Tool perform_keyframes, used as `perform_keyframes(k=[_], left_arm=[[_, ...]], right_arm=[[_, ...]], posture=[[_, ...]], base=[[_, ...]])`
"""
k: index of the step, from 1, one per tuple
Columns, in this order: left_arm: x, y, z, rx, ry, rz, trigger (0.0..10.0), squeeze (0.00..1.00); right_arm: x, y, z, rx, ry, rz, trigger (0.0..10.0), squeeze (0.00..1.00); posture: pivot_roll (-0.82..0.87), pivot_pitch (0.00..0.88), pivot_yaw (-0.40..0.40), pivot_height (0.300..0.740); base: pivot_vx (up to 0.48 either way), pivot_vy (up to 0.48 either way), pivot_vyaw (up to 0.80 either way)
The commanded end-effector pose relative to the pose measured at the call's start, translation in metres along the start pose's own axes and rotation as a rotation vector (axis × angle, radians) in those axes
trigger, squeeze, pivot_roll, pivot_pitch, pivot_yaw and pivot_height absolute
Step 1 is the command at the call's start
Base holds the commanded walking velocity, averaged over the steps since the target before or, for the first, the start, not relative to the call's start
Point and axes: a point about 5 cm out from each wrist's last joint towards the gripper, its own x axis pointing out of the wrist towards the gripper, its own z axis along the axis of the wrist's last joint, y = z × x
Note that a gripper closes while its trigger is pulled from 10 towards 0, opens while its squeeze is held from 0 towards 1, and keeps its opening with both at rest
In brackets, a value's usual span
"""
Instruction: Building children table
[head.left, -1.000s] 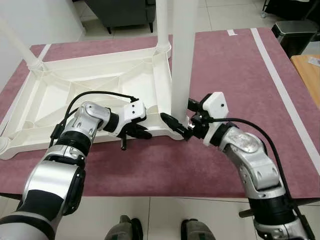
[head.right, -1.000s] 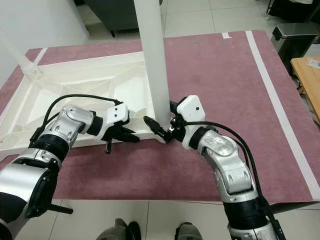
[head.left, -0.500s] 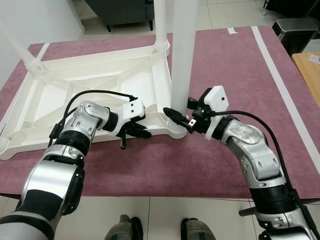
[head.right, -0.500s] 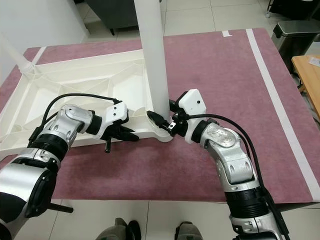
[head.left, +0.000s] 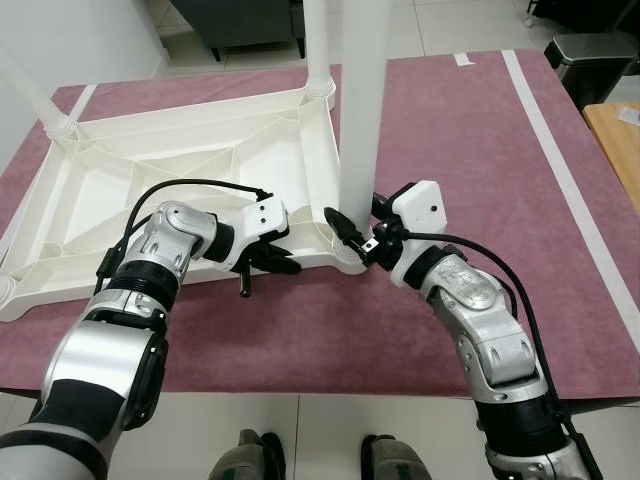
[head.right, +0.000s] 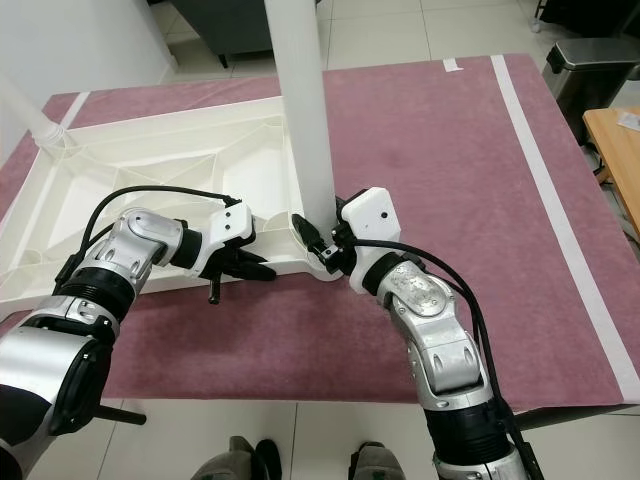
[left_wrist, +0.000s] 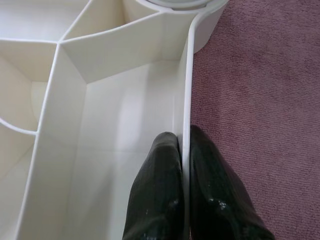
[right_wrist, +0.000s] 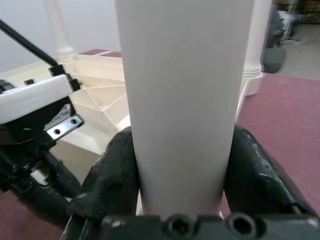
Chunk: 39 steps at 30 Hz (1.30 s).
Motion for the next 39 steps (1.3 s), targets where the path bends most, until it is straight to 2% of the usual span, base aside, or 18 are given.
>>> perform_keyframes(k=[1, 3, 4, 6, 7, 9, 10, 12, 13, 15, 16, 17, 18, 25, 26, 27, 33, 39], left_arm=[[-0.002, 0.009, -0.002, -0.081, -0.111, 0.233, 0.0, 0.0], [-0.002, 0.009, -0.002, -0.081, -0.111, 0.233, 0.0, 0.0], [-0.002, 0.009, -0.002, -0.081, -0.111, 0.234, 0.0, 0.0], [-0.002, 0.009, -0.002, -0.081, -0.111, 0.234, 0.0, 0.0], [-0.002, 0.009, -0.002, -0.081, -0.111, 0.234, 0.0, 0.0], [-0.002, 0.009, -0.002, -0.081, -0.111, 0.234, 0.0, 0.0], [-0.002, 0.009, -0.001, -0.081, -0.111, 0.236, 0.0, 0.0], [-0.002, 0.009, -0.001, -0.081, -0.111, 0.236, 0.0, 0.0], [-0.002, 0.009, -0.001, -0.081, -0.112, 0.237, 0.0, 0.0], [-0.002, 0.01, -0.001, -0.082, -0.112, 0.238, 0.0, 0.0], [-0.002, 0.01, -0.001, -0.083, -0.112, 0.238, 0.0, 0.0], [-0.002, 0.01, -0.001, -0.083, -0.112, 0.238, 0.0, 0.0], [-0.002, 0.009, -0.001, -0.083, -0.111, 0.237, 0.0, 0.0], [-0.001, 0.009, -0.001, -0.083, -0.112, 0.237, 0.0, 0.0], [-0.001, 0.009, -0.001, -0.082, -0.112, 0.235, 0.0, 0.0], [-0.001, 0.009, -0.001, -0.082, -0.112, 0.234, 0.0, 0.0], [-0.001, 0.009, 0.0, -0.08, -0.112, 0.229, 0.0, 0.0], [-0.001, 0.008, -0.001, -0.08, -0.112, 0.22, 0.0, 0.0]], right_arm=[[-0.01, 0.0, -0.048, 0.03, 0.284, -0.109, 0.0, 0.0], [-0.01, 0.0, -0.048, 0.03, 0.284, -0.109, 0.0, 0.0], [-0.012, 0.0, -0.052, 0.032, 0.325, -0.195, 0.0, 0.0], [-0.012, 0.0, -0.052, 0.032, 0.325, -0.195, 0.0, 0.0], [-0.015, -0.002, -0.055, 0.029, 0.359, -0.282, 0.0, 0.0], [-0.015, -0.002, -0.055, 0.029, 0.359, -0.282, 0.0, 0.0], [-0.019, 0.0, -0.057, 0.044, 0.385, -0.379, 0.0, 0.0], [-0.019, 0.0, -0.057, 0.044, 0.385, -0.379, 0.0, 0.0], [-0.022, 0.004, -0.057, 0.062, 0.395, -0.445, 0.0, 0.0], [-0.023, 0.008, -0.054, 0.079, 0.38, -0.471, 0.0, 0.0], [-0.021, 0.011, -0.051, 0.091, 0.355, -0.467, 1.5, 0.0], [-0.021, 0.011, -0.051, 0.091, 0.355, -0.467, 1.5, 0.0], [-0.019, 0.011, -0.046, 0.092, 0.326, -0.463, 10.0, 1.0], [-0.009, 0.009, -0.029, 0.132, 0.204, -0.38, 10.0, 1.0], [-0.006, 0.007, -0.019, 0.141, 0.142, -0.343, 10.0, 0.91], [-0.003, 0.004, -0.011, 0.126, 0.087, -0.311, 10.0, 0.0], [0.001, -0.009, 0.016, 0.089, -0.068, -0.191, 10.0, 0.0], [0.0, -0.01, 0.032, 0.083, -0.16, -0.052, 10.0, 0.0]], posture=[[-0.1, 0.195, 0.143, 0.74], [-0.1, 0.195, 0.143, 0.74], [-0.11, 0.197, 0.144, 0.74], [-0.11, 0.197, 0.144, 0.74], [-0.11, 0.197, 0.144, 0.74], [-0.11, 0.197, 0.144, 0.74], [-0.11, 0.198, 0.142, 0.74], [-0.11, 0.198, 0.142, 0.74], [-0.11, 0.2, 0.142, 0.74], [-0.11, 0.201, 0.143, 0.74], [-0.11, 0.2, 0.144, 0.74], [-0.11, 0.2, 0.144, 0.74], [-0.11, 0.2, 0.144, 0.74], [-0.11, 0.198, 0.145, 0.74], [-0.11, 0.197, 0.145, 0.74], [-0.11, 0.197, 0.146, 0.74], [-0.11, 0.196, 0.146, 0.74], [-0.11, 0.196, 0.147, 0.74]], base=[[0.0, 0.0, 0.0], [0.0, 0.0, 0.0], [0.0, 0.0, 0.0], [0.0, 0.0, 0.0], [0.0, 0.0, 0.0], [0.0, 0.0, 0.0], [0.0, 0.0, 0.0], [0.0, 0.0, 0.0], [0.0, 0.0, 0.0], [0.0, 0.0, 0.0], [0.0, 0.0, 0.0], [0.0, 0.0, 0.0], [0.0, 0.0, 0.0], [0.0, 0.0, 0.0], [0.0, 0.0, 0.0], [0.0, 0.0, 0.0], [0.0, 0.0, 0.0], [0.0, 0.0, 0.0]])
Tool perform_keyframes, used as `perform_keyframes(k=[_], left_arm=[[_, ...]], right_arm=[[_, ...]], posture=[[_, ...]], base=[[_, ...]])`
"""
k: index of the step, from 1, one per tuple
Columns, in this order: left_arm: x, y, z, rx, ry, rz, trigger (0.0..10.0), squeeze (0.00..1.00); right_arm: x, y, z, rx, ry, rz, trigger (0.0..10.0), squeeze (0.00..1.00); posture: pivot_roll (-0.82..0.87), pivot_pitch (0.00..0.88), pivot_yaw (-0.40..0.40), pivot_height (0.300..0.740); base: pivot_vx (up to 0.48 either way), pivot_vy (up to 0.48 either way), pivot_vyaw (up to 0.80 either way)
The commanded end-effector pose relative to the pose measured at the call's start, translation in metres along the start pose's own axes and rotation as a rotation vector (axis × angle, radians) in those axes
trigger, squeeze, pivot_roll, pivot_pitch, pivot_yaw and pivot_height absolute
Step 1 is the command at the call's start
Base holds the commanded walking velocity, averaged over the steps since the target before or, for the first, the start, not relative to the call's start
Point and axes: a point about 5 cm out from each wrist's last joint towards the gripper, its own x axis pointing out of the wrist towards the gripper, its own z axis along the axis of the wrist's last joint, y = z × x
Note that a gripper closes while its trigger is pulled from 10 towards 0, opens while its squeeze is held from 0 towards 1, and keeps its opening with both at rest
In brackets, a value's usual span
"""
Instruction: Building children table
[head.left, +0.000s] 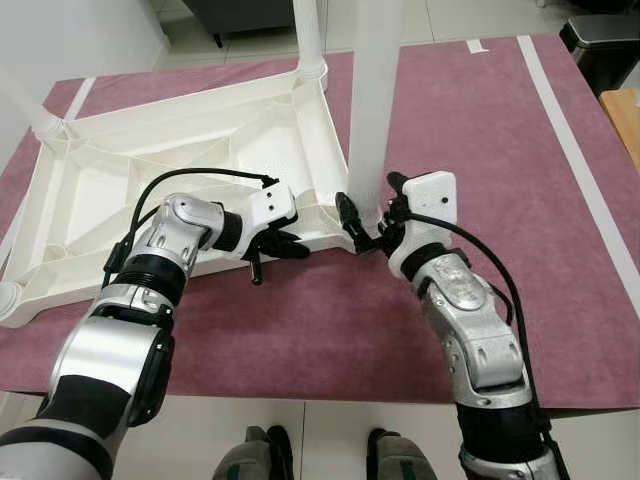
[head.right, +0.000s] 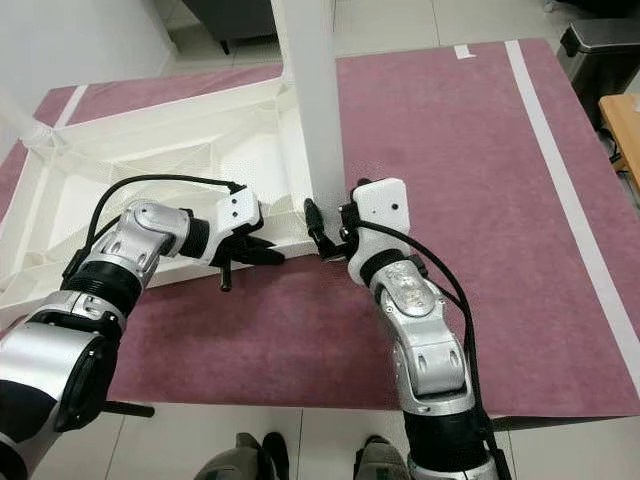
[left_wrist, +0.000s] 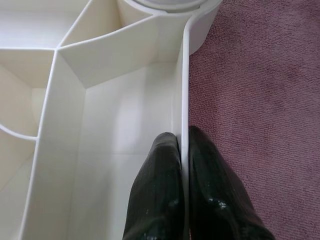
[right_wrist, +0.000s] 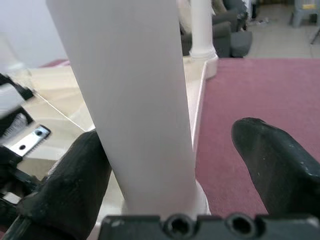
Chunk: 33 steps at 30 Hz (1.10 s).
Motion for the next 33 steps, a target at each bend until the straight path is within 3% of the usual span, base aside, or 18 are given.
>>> perform_keyframes(k=[1, 7, 9, 13, 27, 33], left_arm=[[-0.001, 0.0, -0.014, -0.1, -0.07, 0.153, 0.0, 0.0], [-0.001, -0.002, -0.014, -0.087, -0.071, 0.12, 0.0, 0.0], [-0.003, -0.007, -0.013, -0.054, -0.076, 0.052, 0.0, 0.0], [-0.006, -0.013, -0.011, -0.02, -0.08, -0.011, 0.0, 0.0], [-0.029, -0.037, -0.007, 0.084, -0.081, -0.195, 0.0, 0.0], [-0.031, -0.039, -0.006, 0.089, -0.079, -0.199, 0.0, 0.0]], right_arm=[[-0.001, 0.004, 0.012, 0.011, -0.068, 0.075, 10.0, 0.0], [0.001, 0.007, 0.013, 0.022, -0.06, 0.199, 10.0, 0.0], [0.001, 0.011, 0.01, 0.023, -0.039, 0.326, 10.0, 0.0], [0.001, 0.014, 0.007, 0.014, -0.017, 0.435, 10.0, 0.0], [0.008, 0.015, 0.005, -0.041, 0.004, 0.56, 10.0, 0.0], [0.009, 0.016, 0.004, -0.045, 0.002, 0.586, 10.0, 0.0]], posture=[[-0.11, 0.196, 0.147, 0.74], [-0.11, 0.198, 0.151, 0.74], [-0.1, 0.198, 0.155, 0.74], [-0.1, 0.197, 0.154, 0.74], [-0.08, 0.198, 0.145, 0.74], [-0.08, 0.197, 0.145, 0.74]], base=[[0.0, 0.0, 0.0], [0.0, 0.0, 0.0], [0.0, 0.0, 0.0], [0.0, 0.0, 0.0], [0.0, 0.0, 0.0], [0.0, 0.0, 0.0]])
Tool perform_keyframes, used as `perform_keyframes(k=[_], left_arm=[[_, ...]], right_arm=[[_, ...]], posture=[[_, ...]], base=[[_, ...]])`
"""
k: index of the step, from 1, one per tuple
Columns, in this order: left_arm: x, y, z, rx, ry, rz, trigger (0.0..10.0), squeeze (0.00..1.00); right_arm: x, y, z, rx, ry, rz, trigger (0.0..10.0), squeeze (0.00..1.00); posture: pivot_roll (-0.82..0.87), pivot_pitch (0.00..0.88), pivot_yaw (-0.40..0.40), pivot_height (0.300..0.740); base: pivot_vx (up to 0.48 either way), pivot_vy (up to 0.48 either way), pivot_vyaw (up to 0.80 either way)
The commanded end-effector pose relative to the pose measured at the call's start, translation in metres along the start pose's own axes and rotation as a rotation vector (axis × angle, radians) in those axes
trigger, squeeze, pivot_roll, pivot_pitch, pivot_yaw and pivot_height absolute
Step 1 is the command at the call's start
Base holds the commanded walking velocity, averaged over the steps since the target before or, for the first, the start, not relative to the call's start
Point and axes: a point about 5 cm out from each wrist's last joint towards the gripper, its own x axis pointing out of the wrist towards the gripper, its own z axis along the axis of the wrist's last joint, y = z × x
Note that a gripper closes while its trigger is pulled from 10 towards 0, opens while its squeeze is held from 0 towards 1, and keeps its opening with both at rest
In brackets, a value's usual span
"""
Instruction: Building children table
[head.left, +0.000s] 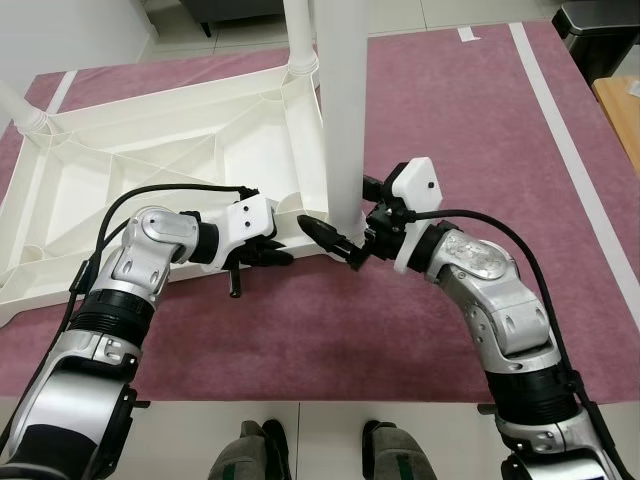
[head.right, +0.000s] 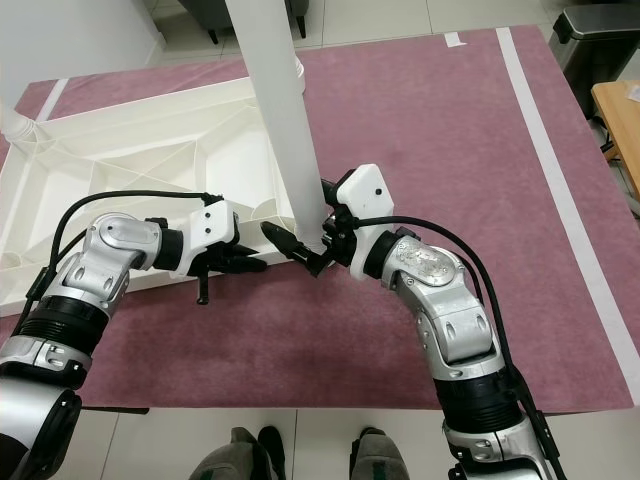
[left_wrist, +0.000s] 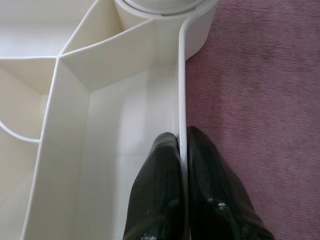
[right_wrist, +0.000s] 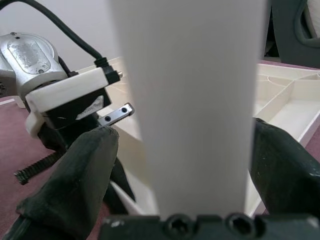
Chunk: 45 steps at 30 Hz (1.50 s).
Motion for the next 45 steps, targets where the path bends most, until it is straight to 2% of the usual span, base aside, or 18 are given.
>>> perform_keyframes(k=[1, 3, 4, 7, 8, 16, 23, 24, 25, 27, 28, 30, 31, 33, 41, 42, 44, 45], left_arm=[[-0.002, -0.014, 0.001, -0.012, -0.077, -0.19, 0.0, 0.0], [-0.002, -0.014, 0.001, -0.012, -0.077, -0.19, 0.0, 0.0], [-0.003, -0.016, 0.001, -0.013, -0.074, -0.192, 0.0, 0.0], [-0.003, -0.016, 0.001, -0.013, -0.074, -0.192, 0.0, 0.0], [-0.003, -0.017, 0.001, -0.017, -0.073, -0.191, 0.0, 0.0], [0.001, -0.013, 0.002, -0.069, -0.113, -0.097, 0.0, 0.0], [0.004, -0.012, 0.006, -0.102, -0.155, -0.039, 0.0, 0.0], [0.004, -0.012, 0.007, -0.108, -0.166, -0.031, 0.0, 0.0], [0.004, -0.012, 0.007, -0.108, -0.166, -0.031, 0.0, 0.0], [0.006, -0.012, 0.01, -0.115, -0.186, -0.024, 0.0, 0.0], [0.006, -0.012, 0.01, -0.115, -0.186, -0.024, 0.0, 0.0], [0.009, -0.012, 0.012, -0.119, -0.2, -0.022, 0.0, 0.0], [0.009, -0.012, 0.012, -0.119, -0.2, -0.022, 0.0, 0.0], [0.011, -0.011, 0.014, -0.12, -0.206, -0.02, 0.0, 0.0], [0.013, -0.012, 0.013, -0.126, -0.207, -0.022, 0.0, 0.0], [0.013, -0.013, 0.012, -0.128, -0.206, -0.025, 0.0, 0.0], [0.013, -0.014, 0.012, -0.13, -0.203, -0.026, 0.0, 0.0], [0.014, -0.015, 0.011, -0.132, -0.201, -0.027, 0.0, 0.0]], right_arm=[[0.005, 0.007, 0.001, 0.004, -0.015, 0.053, 10.0, 0.0], [0.005, 0.007, 0.001, 0.004, -0.015, 0.053, 10.0, 0.0], [0.005, 0.007, 0.001, 0.001, -0.018, 0.065, 8.5, 0.0], [0.005, 0.007, 0.001, 0.001, -0.018, 0.065, 8.5, 0.0], [0.005, 0.007, 0.0, -0.001, -0.02, 0.075, 0.0, 0.0], [0.0, 0.013, -0.015, 0.032, 0.036, 0.053, 0.0, 0.0], [-0.003, 0.017, -0.034, 0.043, 0.138, -0.089, 0.0, 0.0], [-0.003, 0.017, -0.041, 0.051, 0.184, -0.18, 0.0, 0.0], [-0.003, 0.017, -0.041, 0.051, 0.184, -0.18, 0.0, 0.0], [-0.005, 0.014, -0.056, 0.077, 0.307, -0.417, 0.0, 0.0], [-0.005, 0.014, -0.056, 0.077, 0.307, -0.417, 0.0, 0.0], [-0.01, 0.014, -0.069, 0.108, 0.427, -0.614, 0.0, 0.0], [-0.01, 0.014, -0.069, 0.108, 0.427, -0.614, 0.0, 0.0], [-0.014, 0.019, -0.077, 0.135, 0.48, -0.76, 0.0, 0.0], [-0.013, 0.033, -0.082, 0.201, 0.479, -0.846, 0.0, 0.0], [-0.011, 0.034, -0.08, 0.199, 0.448, -0.827, 10.0, 0.0], [-0.008, 0.034, -0.074, 0.184, 0.408, -0.815, 10.0, 0.0], [-0.005, 0.033, -0.069, 0.173, 0.369, -0.789, 10.0, 0.92]], posture=[[-0.08, 0.197, 0.145, 0.74], [-0.08, 0.197, 0.145, 0.74], [-0.08, 0.198, 0.147, 0.74], [-0.08, 0.198, 0.147, 0.74], [-0.08, 0.198, 0.147, 0.74], [-0.09, 0.189, 0.139, 0.74], [-0.09, 0.175, 0.131, 0.74], [-0.09, 0.175, 0.131, 0.74], [-0.09, 0.175, 0.131, 0.74], [-0.1, 0.166, 0.127, 0.74], [-0.1, 0.166, 0.127, 0.74], [-0.1, 0.162, 0.126, 0.74], [-0.1, 0.162, 0.126, 0.74], [-0.1, 0.159, 0.126, 0.74], [-0.11, 0.133, 0.131, 0.74], [-0.11, 0.123, 0.133, 0.74], [-0.11, 0.115, 0.135, 0.74], [-0.11, 0.112, 0.135, 0.74]], base=[[0.0, 0.0, 0.0], [0.0, 0.0, 0.0], [0.0, 0.0, 0.0], [0.0, 0.0, 0.0], [0.0, 0.0, 0.0], [0.0, 0.0, 0.0], [0.0, 0.0, 0.0], [0.0, 0.0, 0.0], [0.0, 0.0, 0.0], [0.0, 0.0, 0.0], [0.0, 0.0, 0.0], [0.0, 0.0, 0.0], [0.0, 0.0, 0.0], [0.0, 0.0, 0.0], [0.0, 0.0, 0.0], [0.0, 0.0, 0.0], [0.0, 0.0, 0.0], [0.0, 0.0, 0.0]])
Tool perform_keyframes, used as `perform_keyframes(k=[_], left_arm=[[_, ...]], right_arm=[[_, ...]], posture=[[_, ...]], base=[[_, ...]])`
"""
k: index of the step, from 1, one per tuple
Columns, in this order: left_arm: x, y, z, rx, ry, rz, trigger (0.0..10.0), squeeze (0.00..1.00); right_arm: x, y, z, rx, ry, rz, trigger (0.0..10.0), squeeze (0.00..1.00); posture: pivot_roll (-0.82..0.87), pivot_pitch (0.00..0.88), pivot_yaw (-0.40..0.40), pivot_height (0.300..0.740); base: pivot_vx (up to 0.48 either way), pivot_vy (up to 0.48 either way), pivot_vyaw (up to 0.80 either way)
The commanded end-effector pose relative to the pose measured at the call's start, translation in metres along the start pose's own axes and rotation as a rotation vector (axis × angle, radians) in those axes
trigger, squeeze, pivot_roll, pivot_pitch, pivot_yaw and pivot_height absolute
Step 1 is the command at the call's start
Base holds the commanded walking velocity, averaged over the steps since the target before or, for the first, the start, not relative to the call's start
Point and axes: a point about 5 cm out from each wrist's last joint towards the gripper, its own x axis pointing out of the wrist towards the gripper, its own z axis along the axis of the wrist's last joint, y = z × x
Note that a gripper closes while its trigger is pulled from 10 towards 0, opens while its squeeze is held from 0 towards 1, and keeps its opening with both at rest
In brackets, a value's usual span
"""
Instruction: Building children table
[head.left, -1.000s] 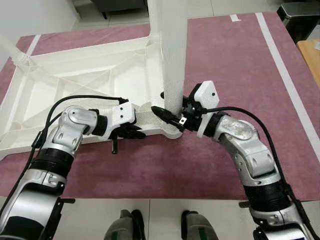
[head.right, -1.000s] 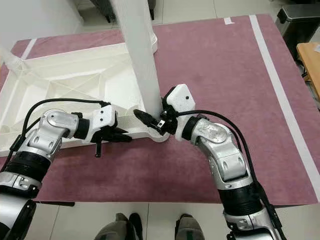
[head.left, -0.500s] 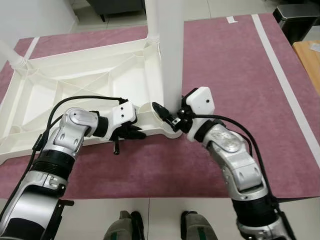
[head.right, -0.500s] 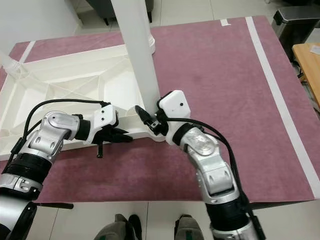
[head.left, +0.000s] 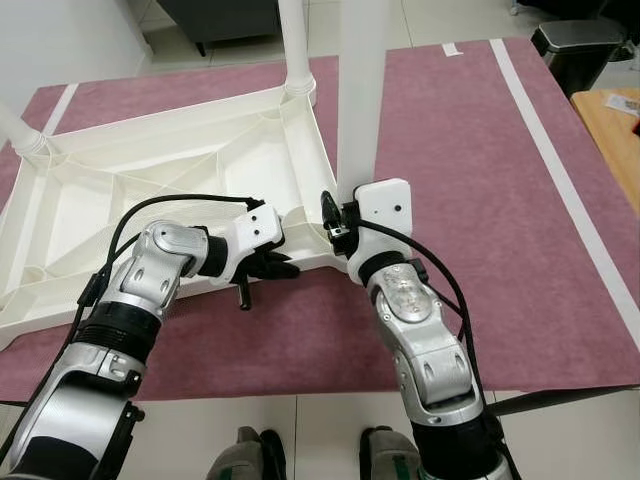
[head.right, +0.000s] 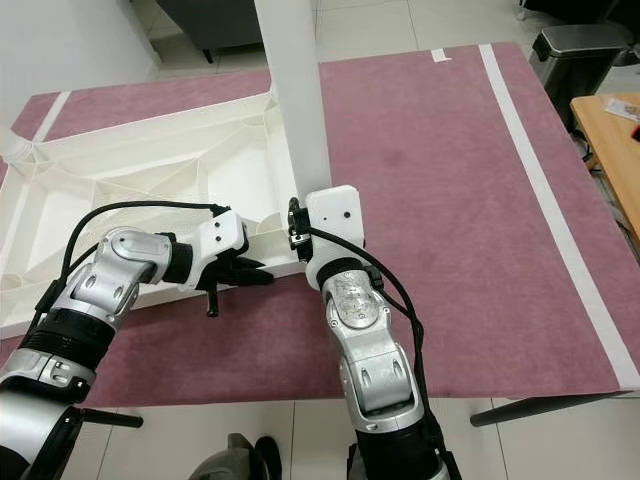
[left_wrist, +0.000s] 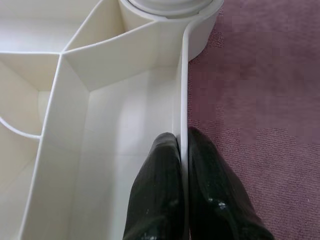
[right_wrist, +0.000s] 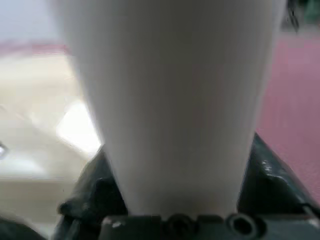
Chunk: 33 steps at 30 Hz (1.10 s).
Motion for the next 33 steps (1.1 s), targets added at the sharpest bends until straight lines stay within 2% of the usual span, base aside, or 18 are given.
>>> perform_keyframes(k=[1, 3, 4, 5, 7, 8, 11, 14, 17, 18, 20, 22, 24, 28, 33], left_arm=[[-0.006, -0.004, 0.009, -0.015, -0.175, -0.03, 0.0, 0.0], [-0.006, -0.004, 0.009, -0.016, -0.173, -0.029, 0.0, 0.0], [-0.006, -0.004, 0.009, -0.017, -0.171, -0.03, 0.0, 0.0], [-0.007, -0.005, 0.008, -0.015, -0.166, -0.036, 0.0, 0.0], [-0.007, -0.005, 0.008, -0.014, -0.163, -0.039, 0.0, 0.0], [-0.008, -0.006, 0.008, -0.009, -0.157, -0.048, 0.0, 0.0], [-0.01, -0.008, 0.006, 0.001, -0.141, -0.069, 0.0, 0.0], [-0.011, -0.009, 0.006, 0.002, -0.138, -0.073, 0.0, 0.0], [-0.017, -0.01, 0.002, 0.012, -0.111, -0.094, 0.0, 0.0], [-0.017, -0.01, 0.002, 0.012, -0.111, -0.094, 0.0, 0.0], [-0.021, -0.011, 0.0, 0.019, -0.096, -0.109, 0.0, 0.0], [-0.021, -0.011, 0.0, 0.019, -0.096, -0.109, 0.0, 0.0], [-0.024, -0.015, -0.003, 0.026, -0.071, -0.144, 0.0, 0.0], [-0.026, -0.021, -0.007, 0.032, -0.043, -0.19, 0.0, 0.0], [-0.028, -0.024, -0.01, 0.036, -0.027, -0.216, 0.0, 0.0]], right_arm=[[-0.001, -0.008, -0.028, 0.006, 0.12, -0.005, 10.0, 1.0], [0.0, -0.007, -0.024, 0.017, 0.091, 0.008, 10.0, 1.0], [0.001, -0.005, -0.016, 0.033, 0.046, 0.061, 10.0, 1.0], [0.001, -0.004, -0.005, 0.052, -0.02, 0.135, 10.0, 0.0], [0.001, -0.002, 0.002, 0.06, -0.063, 0.182, 10.0, 0.0], [0.0, -0.003, 0.011, 0.064, -0.116, 0.243, 10.0, 0.0], [0.001, -0.011, 0.027, 0.024, -0.199, 0.346, 10.0, 0.0], [0.001, -0.014, 0.03, 0.012, -0.212, 0.361, 10.0, 0.0], [0.002, -0.024, 0.039, -0.055, -0.248, 0.492, 10.0, 0.0], [0.002, -0.024, 0.039, -0.055, -0.248, 0.492, 10.0, 0.0], [0.001, -0.024, 0.037, -0.081, -0.234, 0.604, 10.0, 0.0], [0.001, -0.024, 0.037, -0.081, -0.234, 0.604, 10.0, 0.0], [-0.004, -0.021, 0.032, -0.096, -0.202, 0.732, 10.0, 0.0], [-0.006, -0.02, 0.029, -0.109, -0.18, 0.801, 10.0, 0.0], [-0.008, -0.021, 0.027, -0.118, -0.169, 0.83, 10.0, 0.0]], posture=[[-0.11, 0.106, 0.136, 0.74], [-0.11, 0.106, 0.136, 0.74], [-0.11, 0.1, 0.136, 0.74], [-0.1, 0.099, 0.137, 0.74], [-0.1, 0.099, 0.138, 0.74], [-0.1, 0.101, 0.14, 0.74], [-0.1, 0.108, 0.143, 0.74], [-0.1, 0.107, 0.145, 0.74], [-0.1, 0.104, 0.158, 0.74], [-0.1, 0.104, 0.158, 0.74], [-0.1, 0.104, 0.161, 0.74], [-0.1, 0.104, 0.161, 0.74], [-0.09, 0.109, 0.16, 0.74], [-0.08, 0.113, 0.16, 0.74], [-0.08, 0.119, 0.159, 0.74]], base=[[0.0, 0.0, 0.0], [0.0, 0.0, 0.0], [0.0, 0.0, 0.0], [0.0, 0.0, 0.0], [0.0, 0.0, 0.0], [0.0, 0.0, 0.0], [0.0, 0.0, 0.0], [0.0, 0.0, 0.0], [0.0, 0.0, 0.0], [0.0, 0.0, 0.0], [0.0, 0.0, 0.0], [0.0, 0.0, 0.0], [0.0, 0.0, 0.0], [0.0, 0.0, 0.0], [0.0, 0.0, 0.0]])
